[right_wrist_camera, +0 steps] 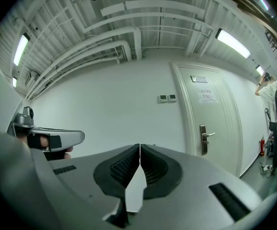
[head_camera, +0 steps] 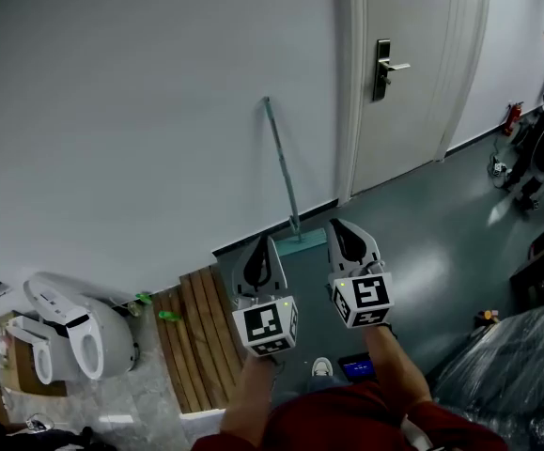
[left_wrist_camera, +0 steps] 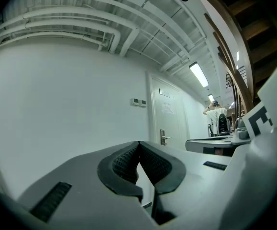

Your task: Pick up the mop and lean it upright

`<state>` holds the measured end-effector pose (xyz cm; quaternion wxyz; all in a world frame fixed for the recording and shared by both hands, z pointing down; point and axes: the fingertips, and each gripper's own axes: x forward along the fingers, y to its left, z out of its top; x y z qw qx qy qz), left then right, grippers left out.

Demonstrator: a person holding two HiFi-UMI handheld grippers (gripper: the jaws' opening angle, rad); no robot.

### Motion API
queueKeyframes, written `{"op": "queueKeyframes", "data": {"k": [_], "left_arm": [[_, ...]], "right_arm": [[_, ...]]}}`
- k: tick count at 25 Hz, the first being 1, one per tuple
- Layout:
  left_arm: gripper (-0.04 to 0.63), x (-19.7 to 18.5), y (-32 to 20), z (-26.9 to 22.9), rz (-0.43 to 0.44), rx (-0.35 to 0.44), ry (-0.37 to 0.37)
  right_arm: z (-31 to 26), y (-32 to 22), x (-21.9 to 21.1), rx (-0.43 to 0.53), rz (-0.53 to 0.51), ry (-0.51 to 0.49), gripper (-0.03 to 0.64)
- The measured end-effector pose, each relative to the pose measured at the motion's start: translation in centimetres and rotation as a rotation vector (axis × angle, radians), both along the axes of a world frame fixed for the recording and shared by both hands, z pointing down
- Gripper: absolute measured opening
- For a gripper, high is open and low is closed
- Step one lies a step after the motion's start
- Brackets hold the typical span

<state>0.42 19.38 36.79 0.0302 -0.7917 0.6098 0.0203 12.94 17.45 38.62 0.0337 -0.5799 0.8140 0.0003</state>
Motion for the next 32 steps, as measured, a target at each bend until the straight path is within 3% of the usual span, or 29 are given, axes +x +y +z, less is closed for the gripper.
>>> {"op": "queueKeyframes", "data": {"k": [16, 32], "left_arm": [[0.013, -1.1, -7.7, 1.6, -0.037, -0.017, 0.013], [0.014, -6.2, -24.6, 2.2, -0.002, -0.024, 0.026]], "right_arm": [[1.5, -7.8, -1.6, -0.007, -0.053, 0.023, 0.018], [2.2, -24.4, -7.6, -0.016, -0.039, 0.040, 0.018]]}}
